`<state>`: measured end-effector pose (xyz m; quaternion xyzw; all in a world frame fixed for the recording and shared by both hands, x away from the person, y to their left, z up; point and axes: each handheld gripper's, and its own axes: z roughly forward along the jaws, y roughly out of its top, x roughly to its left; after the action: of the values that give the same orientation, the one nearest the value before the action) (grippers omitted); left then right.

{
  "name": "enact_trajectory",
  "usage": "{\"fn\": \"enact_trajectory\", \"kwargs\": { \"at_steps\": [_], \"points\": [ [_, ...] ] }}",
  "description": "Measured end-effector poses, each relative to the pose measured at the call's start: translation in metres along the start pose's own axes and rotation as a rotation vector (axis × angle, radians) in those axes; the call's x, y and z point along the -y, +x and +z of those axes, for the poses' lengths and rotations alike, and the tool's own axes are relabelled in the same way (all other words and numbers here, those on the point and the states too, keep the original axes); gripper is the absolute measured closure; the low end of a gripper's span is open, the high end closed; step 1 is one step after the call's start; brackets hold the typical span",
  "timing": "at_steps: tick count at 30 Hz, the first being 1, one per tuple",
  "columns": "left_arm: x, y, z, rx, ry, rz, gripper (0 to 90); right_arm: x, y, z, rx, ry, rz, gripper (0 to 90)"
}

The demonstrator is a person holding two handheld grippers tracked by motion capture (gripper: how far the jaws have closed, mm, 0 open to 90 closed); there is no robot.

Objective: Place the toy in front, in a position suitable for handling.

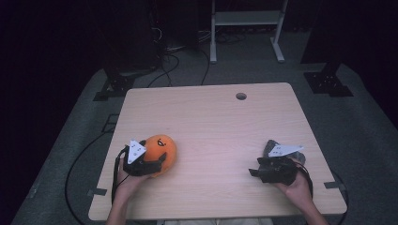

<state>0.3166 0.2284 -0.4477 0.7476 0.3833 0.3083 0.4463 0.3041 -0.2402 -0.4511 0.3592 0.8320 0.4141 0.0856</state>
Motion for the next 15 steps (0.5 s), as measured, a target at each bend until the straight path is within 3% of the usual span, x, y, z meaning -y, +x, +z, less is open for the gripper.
{"fn": "enact_trajectory", "kwargs": {
  "at_steps": [4, 15],
  "points": [
    [-0.0001, 0.0017, -0.0017, 0.002, 0.011, 0.008, 17.1, -0.0002, 0.0009, 0.0, 0.0, 0.003, -0.004, 36.6],
    [-0.0077, -0.007, -0.0024, -0.061, 0.038, 0.028, 38.4, -0.0002, 0.0007, -0.0026, 0.0, -0.013, -0.001, 36.8]
  ]
}}
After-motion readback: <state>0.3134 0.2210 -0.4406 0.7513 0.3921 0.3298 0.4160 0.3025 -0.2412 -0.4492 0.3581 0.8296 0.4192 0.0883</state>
